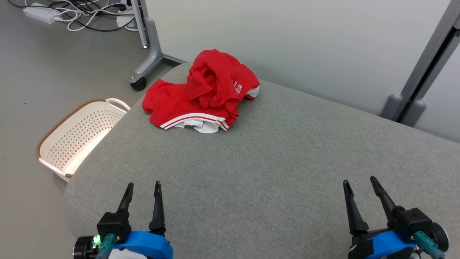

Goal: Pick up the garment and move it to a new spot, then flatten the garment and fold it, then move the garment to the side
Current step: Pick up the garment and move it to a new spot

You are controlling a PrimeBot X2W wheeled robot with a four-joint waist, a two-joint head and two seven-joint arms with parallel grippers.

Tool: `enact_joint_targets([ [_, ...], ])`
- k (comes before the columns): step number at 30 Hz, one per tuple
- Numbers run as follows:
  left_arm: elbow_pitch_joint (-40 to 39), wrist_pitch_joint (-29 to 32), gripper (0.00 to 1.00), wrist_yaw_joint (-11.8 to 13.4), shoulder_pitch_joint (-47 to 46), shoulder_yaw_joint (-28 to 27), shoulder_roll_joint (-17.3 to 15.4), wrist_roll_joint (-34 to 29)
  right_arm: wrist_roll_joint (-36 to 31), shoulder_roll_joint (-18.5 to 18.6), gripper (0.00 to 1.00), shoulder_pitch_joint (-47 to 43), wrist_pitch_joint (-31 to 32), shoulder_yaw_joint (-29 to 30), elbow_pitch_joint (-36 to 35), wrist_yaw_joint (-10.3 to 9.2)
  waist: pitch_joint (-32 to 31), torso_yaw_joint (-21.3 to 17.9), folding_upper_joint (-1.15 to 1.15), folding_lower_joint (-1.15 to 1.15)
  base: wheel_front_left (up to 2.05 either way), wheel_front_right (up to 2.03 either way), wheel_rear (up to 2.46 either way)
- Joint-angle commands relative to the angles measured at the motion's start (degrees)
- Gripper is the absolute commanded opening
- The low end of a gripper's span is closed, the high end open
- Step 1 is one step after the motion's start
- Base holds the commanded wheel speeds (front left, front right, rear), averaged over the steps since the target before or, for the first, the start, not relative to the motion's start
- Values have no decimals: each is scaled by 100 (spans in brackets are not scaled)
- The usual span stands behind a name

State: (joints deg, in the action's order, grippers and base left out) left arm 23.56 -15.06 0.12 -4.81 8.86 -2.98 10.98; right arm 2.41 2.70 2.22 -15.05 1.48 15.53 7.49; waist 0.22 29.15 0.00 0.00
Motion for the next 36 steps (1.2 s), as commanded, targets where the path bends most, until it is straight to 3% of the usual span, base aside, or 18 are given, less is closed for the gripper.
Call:
enact_joint_targets([
  [1, -51, -17, 100, 13, 27, -17, 5, -8, -25, 34, 100, 60, -20, -26, -17, 1, 26, -13, 0, 0, 0, 0, 0],
  [8, -384, -18, 100, -168, -369, -173, -18, 222, -166, 37, 100, 152, -20, -7, -105, 2, 268, -259, 0, 0, 0, 0, 0],
  [16, -697, 654, 100, -500, -2176, -334, -903, 191, -403, 31, 100, 482, -20, -69, -208, 1, 807, -836, 0, 0, 0, 0, 0],
  [20, -416, 1306, 100, -629, -3283, -385, -1428, 275, -498, 32, 100, 747, -20, -149, -325, 1, 1140, -1247, 0, 0, 0, 0, 0],
  [25, 246, 2283, 100, -730, -4261, -571, -1671, 1080, -609, 36, 100, 971, -20, -292, -514, 2, 1610, -1769, 0, 0, 0, 0, 0],
  [29, 898, 2995, 100, -739, -4694, -555, -2039, 1230, -726, 30, 100, 1061, -20, -356, -670, 1, 1979, -2123, 0, 0, 0, 0, 0],
  [32, 1349, 3284, 100, -612, -4864, -565, -2252, 1162, -815, 33, 100, 1080, -20, -310, -758, 1, 2221, -2310, 0, 0, 0, 0, 0],
  [36, 1775, 3578, 100, -556, -4955, -514, -2317, 1147, -879, 31, 100, 1101, -20, -232, -835, 1, 2468, -2441, 0, 0, 0, 0, 0],
])
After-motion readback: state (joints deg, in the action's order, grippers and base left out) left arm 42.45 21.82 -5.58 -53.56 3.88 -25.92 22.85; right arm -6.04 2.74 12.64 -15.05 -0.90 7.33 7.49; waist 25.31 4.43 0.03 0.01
